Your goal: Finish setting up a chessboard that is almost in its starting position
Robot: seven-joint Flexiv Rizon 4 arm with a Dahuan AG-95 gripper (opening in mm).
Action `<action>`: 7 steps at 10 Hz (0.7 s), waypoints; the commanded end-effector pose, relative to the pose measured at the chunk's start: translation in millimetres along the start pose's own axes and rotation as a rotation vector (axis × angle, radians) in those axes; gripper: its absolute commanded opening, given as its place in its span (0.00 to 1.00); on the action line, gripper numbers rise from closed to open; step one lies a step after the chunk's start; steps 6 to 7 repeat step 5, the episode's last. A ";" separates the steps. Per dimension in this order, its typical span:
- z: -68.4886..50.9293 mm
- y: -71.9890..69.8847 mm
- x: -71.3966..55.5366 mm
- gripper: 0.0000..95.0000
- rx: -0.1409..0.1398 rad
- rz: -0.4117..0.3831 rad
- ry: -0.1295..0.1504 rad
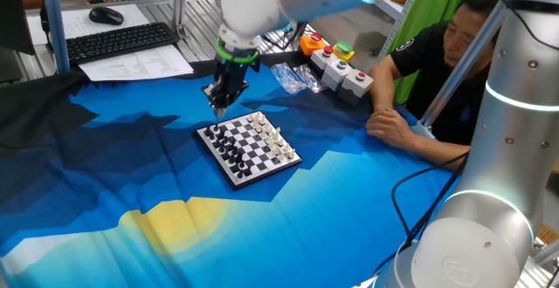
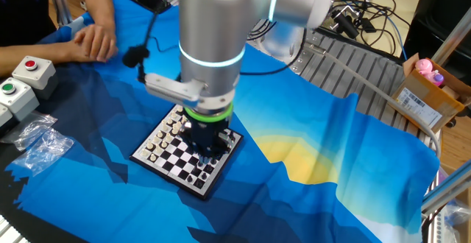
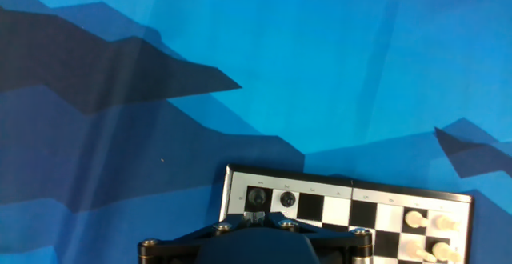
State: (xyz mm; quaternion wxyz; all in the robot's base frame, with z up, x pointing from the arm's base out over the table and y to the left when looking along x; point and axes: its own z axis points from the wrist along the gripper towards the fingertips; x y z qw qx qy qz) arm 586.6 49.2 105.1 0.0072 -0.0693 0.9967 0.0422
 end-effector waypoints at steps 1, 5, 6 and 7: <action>-6.7 -0.1 0.9 0.00 -0.030 0.052 0.057; -16.8 -0.1 4.9 0.00 -0.035 0.039 0.108; -16.8 -0.1 4.9 0.00 -0.035 0.039 0.108; -16.8 -0.1 4.9 0.00 -0.035 0.039 0.108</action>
